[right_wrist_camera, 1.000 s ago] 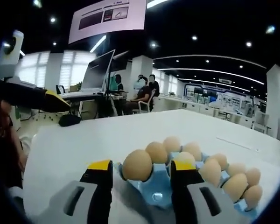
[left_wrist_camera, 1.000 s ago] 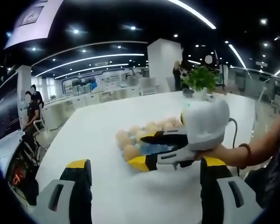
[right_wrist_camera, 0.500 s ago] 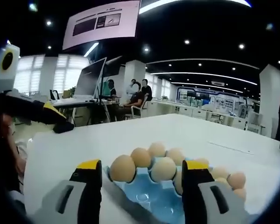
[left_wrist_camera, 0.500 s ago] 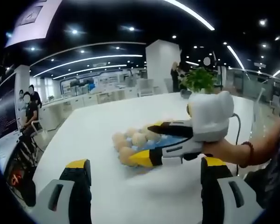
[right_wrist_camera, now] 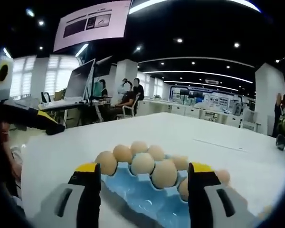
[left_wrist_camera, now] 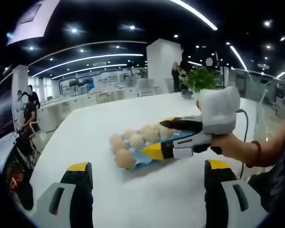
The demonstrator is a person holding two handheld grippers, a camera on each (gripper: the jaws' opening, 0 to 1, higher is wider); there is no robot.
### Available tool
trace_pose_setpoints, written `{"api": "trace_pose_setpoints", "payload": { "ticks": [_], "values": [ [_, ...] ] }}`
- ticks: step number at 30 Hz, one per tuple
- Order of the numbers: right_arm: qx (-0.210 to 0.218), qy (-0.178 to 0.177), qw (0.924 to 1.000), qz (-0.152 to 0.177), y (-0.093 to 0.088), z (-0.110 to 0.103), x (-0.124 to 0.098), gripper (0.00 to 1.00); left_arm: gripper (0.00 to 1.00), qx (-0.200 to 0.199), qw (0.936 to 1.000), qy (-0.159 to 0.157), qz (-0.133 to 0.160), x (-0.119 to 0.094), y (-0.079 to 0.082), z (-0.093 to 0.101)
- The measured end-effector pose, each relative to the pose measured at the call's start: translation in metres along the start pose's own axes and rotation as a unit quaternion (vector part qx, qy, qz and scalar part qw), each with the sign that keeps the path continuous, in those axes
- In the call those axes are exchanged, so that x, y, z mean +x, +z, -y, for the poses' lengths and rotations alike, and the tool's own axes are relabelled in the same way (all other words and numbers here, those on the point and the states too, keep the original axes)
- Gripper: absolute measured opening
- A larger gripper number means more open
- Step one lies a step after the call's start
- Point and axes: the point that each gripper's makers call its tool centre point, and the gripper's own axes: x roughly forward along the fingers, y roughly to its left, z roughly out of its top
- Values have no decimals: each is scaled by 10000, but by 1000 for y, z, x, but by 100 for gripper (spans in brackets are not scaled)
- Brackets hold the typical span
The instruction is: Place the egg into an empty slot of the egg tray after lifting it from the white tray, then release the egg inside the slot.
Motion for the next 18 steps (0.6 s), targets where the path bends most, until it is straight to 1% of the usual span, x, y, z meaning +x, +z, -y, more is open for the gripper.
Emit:
{"api": "trace_pose_setpoints", "payload": {
  "ticks": [2,6,9,13,15,17,18],
  "values": [
    [23,-121,9999,49,1,10,-6,77,100,-7,10000,-63,57,1,2,3],
    [118,-276,9996,7,-1,26,-17,77,100,16,10000,-51,21,5,1,5],
    [153,-403,9991,-55,-6,37,-25,77,100,-2,10000,-68,10,7,1,7],
    [210,-638,9977,-34,-9,57,-39,77,100,-16,10000,-51,19,9,2,8],
    [270,-796,9964,-105,-15,70,-45,78,100,3,10000,-49,8,10,2,9],
    [277,-876,9957,-101,-17,78,-50,77,100,6,10000,-52,-1,11,2,9],
    [288,-982,9947,-125,-20,85,-54,77,100,-2,10000,-55,7,12,2,10]
  ]
}}
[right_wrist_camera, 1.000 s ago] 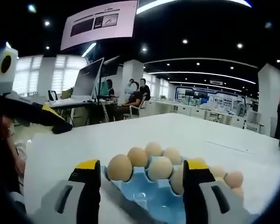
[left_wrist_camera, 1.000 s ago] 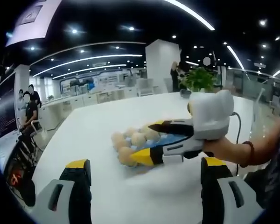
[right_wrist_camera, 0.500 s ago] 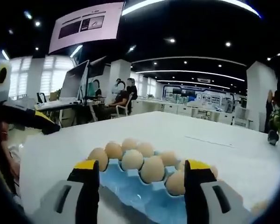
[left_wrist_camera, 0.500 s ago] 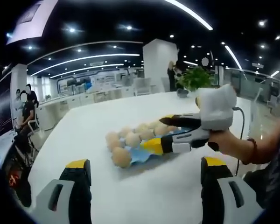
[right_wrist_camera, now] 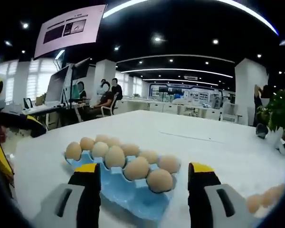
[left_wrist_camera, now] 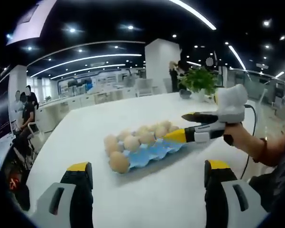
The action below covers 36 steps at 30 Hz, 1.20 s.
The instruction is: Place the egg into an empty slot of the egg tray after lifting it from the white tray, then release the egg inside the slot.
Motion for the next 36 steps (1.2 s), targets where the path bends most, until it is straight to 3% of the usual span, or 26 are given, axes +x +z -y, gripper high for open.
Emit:
{"api": "trace_pose_setpoints", "payload": {
  "ticks": [13,27,36],
  "values": [
    [142,-658,9977,-20,-17,53,-25,76,100,-52,10000,1,1,7,0,4],
    [270,-946,9951,-115,-27,72,-40,73,100,158,9997,-103,-161,10,0,10],
    [400,-1114,9928,-185,-37,82,-44,66,100,266,9990,-151,-314,13,-2,12]
  ]
}}
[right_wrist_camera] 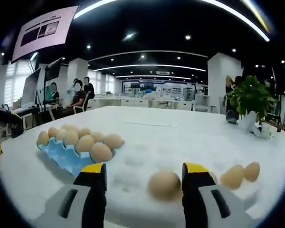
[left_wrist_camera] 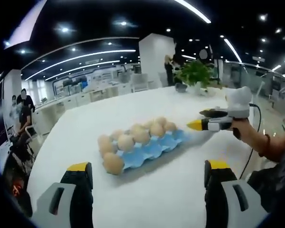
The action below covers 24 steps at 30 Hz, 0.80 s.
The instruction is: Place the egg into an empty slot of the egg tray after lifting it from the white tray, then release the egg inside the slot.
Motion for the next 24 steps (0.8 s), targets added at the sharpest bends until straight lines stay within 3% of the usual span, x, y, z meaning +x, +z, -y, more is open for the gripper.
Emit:
{"api": "trace_pose_setpoints", "payload": {
  "ticks": [10,14,16,19,24],
  "values": [
    [32,-155,9999,-68,-6,9,0,52,100,-54,10000,-43,26,5,2,1],
    [-38,-452,9988,-209,-10,16,-2,42,100,-46,10000,-40,74,5,6,0],
    [352,-514,9974,-357,-14,17,-4,41,100,-44,9999,-32,88,4,8,-1],
    [168,-547,9977,-369,-12,17,-2,41,100,-29,10000,-19,79,4,8,-1],
    [274,-621,9968,-424,-13,21,-3,38,100,-51,9999,-56,71,6,7,0]
  ]
}}
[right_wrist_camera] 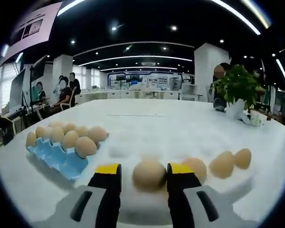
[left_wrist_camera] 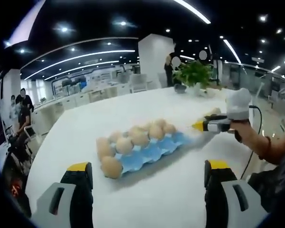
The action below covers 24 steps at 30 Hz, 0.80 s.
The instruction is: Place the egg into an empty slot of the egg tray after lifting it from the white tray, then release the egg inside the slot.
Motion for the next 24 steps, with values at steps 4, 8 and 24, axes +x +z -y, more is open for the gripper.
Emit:
{"api": "trace_pose_setpoints", "payload": {
  "ticks": [4,8,24],
  "values": [
    [75,-12,9999,-111,0,4,-2,34,100,-33,10000,7,-26,1,-2,0],
    [15,-79,9998,-186,-1,2,-2,33,100,-59,10000,15,-43,1,-2,-1],
    [144,-169,9997,-74,-1,7,-3,28,100,-121,9999,-66,-14,4,-3,4]
  ]
}}
